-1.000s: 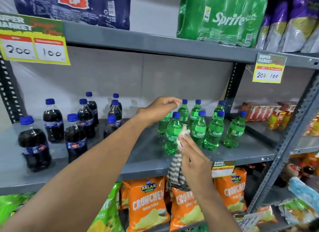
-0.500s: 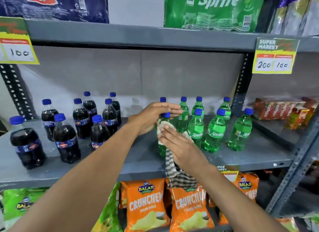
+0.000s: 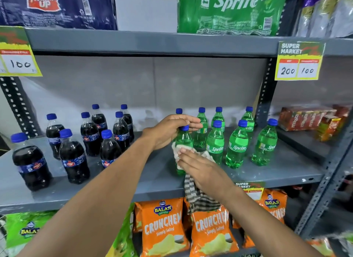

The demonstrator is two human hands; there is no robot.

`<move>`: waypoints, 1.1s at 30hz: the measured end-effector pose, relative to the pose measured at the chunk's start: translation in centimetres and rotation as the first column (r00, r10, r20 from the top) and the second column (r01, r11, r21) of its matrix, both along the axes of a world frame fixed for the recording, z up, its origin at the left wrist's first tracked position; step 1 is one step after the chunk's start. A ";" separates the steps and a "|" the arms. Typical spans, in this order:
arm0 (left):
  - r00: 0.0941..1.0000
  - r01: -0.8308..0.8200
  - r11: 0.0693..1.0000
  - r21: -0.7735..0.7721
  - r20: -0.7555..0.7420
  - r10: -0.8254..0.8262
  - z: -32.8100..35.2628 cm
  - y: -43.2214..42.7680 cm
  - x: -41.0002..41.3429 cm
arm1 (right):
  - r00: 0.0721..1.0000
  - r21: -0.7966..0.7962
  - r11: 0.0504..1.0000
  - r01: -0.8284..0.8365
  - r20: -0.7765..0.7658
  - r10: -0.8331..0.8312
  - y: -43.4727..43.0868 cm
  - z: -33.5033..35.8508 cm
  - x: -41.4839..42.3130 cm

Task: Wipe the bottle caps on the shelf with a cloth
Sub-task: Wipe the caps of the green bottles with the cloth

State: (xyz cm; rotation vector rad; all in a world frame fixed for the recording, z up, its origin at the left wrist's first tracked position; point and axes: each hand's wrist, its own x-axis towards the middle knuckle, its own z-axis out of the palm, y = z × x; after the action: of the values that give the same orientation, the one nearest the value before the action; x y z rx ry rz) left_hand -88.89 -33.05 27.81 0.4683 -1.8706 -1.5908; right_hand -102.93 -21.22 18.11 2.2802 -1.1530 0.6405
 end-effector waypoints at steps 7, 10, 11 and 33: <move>0.999 0.046 0.998 0.030 0.011 -0.047 0.1 -0.6 0.2 | 1.000 -0.056 0.998 0.023 0.022 -0.022 -0.9 2.2 0.2; 0.998 0.063 0.998 0.026 0.015 -0.064 0.0 -0.9 0.1 | 1.000 -0.046 0.999 0.005 0.015 -0.004 -1.2 2.5 -0.2; 0.998 0.065 0.998 0.027 0.010 -0.065 0.0 -0.9 0.0 | 1.000 -0.039 0.999 0.000 0.010 0.000 -1.2 2.5 -0.2; 0.996 0.085 0.996 0.014 0.015 -0.085 0.0 -1.3 0.1 | 0.995 0.000 1.000 0.030 -0.094 -0.029 -1.2 2.7 -0.8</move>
State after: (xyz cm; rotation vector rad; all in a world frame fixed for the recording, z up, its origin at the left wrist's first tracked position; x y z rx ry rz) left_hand -88.76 -34.33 27.79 0.4133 -1.9158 -1.6599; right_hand -103.68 -22.40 20.84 2.2649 -1.1406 0.5157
